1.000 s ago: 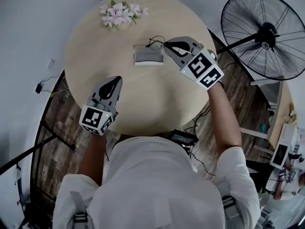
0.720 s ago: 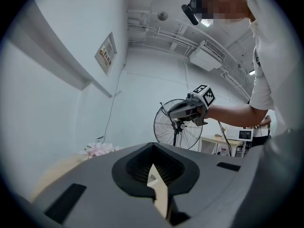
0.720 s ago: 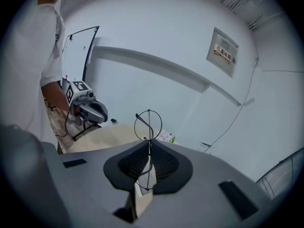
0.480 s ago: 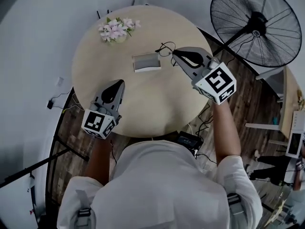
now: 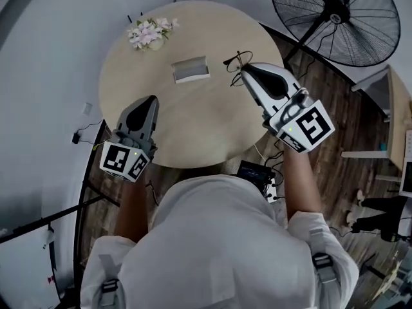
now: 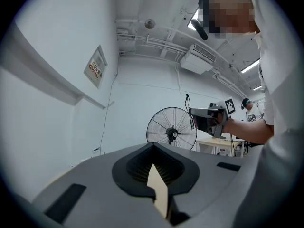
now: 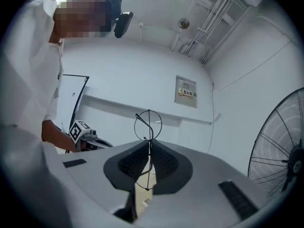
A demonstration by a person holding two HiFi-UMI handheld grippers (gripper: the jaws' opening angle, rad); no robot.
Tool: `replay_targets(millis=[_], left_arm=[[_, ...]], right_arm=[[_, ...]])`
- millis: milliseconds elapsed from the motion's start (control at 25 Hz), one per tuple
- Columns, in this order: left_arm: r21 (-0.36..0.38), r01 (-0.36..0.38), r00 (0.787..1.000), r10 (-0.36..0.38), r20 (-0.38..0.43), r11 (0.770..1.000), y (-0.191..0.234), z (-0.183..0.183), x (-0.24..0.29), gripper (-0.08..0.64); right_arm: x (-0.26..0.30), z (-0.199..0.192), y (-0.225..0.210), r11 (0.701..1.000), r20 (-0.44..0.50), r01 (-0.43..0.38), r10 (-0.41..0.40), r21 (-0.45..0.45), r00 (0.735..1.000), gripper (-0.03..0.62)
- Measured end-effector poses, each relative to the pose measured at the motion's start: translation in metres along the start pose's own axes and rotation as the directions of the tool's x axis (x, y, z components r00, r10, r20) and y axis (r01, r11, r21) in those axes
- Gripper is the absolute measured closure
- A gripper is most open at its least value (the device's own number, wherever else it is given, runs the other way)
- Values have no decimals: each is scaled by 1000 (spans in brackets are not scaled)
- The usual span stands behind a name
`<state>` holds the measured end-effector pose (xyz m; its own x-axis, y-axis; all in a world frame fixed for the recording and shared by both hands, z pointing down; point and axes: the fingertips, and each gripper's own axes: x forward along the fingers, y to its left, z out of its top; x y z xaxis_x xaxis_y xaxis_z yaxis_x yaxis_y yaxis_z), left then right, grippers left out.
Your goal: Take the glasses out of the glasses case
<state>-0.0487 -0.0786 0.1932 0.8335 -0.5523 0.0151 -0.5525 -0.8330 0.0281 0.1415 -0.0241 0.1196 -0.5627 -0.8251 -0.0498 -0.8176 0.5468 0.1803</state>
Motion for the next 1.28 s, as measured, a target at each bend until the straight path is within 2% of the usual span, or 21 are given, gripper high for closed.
replay_targets(millis=[280,520,760,1000,1280], left_arm=[[-28,-48,999,48,11,998,-69,3,-30,548],[-2,-36,999,36,25,999,-156,0,-70,548],[-55,-81,997,82,7,995,-176,-12,-86,548],[-20,-138,990,137,-22,990,-218,-24,-135,548],[-34,-194,981,193,-35,980,-207,-39,-166,548]], right_arm=[[-101,-6,26,981,126,61,-85,186,988,561],[-194,-26,67,962,134,105,-142,250,981,560],[-217,-42,79,946,117,131,-172,296,978,560],[-250,-50,126,938,122,141,-187,316,975,561],[-251,-85,159,921,-2,223,-235,321,972,561]])
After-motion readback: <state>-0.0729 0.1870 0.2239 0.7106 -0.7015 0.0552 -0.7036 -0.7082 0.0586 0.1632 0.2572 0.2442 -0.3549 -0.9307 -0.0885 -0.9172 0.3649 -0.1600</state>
